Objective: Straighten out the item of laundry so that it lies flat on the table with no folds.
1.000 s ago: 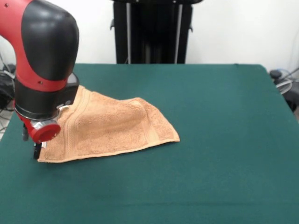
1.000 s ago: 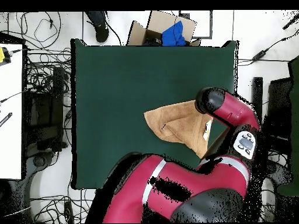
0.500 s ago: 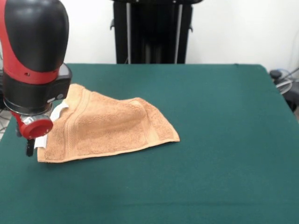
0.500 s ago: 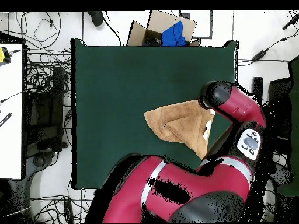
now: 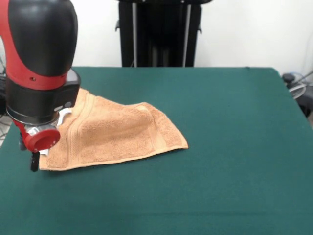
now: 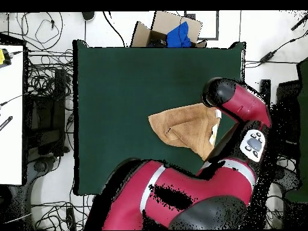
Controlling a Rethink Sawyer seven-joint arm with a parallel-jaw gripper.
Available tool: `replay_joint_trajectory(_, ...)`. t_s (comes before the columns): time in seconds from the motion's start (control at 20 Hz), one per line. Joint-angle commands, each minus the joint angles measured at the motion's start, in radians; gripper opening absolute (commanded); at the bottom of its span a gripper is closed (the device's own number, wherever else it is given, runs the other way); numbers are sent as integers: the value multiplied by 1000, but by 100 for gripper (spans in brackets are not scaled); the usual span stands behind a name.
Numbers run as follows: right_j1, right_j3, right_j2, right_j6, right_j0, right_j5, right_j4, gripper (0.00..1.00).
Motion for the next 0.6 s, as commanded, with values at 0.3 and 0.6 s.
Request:
replay_joint_trajectory(0.3, 56, 31, 43, 284, 40, 40, 63, 100)
replay_joint_trajectory(0.6, 61, 34, 50, 271, 32, 21, 73, 100)
